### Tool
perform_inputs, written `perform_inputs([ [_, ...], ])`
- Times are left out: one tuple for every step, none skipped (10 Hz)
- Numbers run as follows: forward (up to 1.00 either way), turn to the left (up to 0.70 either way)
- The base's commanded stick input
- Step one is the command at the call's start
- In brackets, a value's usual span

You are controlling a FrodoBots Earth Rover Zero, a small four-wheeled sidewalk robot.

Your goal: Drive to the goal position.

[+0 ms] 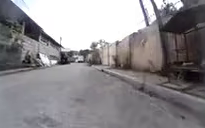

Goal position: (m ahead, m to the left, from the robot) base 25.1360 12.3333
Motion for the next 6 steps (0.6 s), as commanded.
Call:
perform_inputs([
  [1.00,0.00],
  [1.00,0.00],
  [1.00,0.00],
  [1.00,0.00],
  [1.00,0.00],
  [1.00,0.00],
])
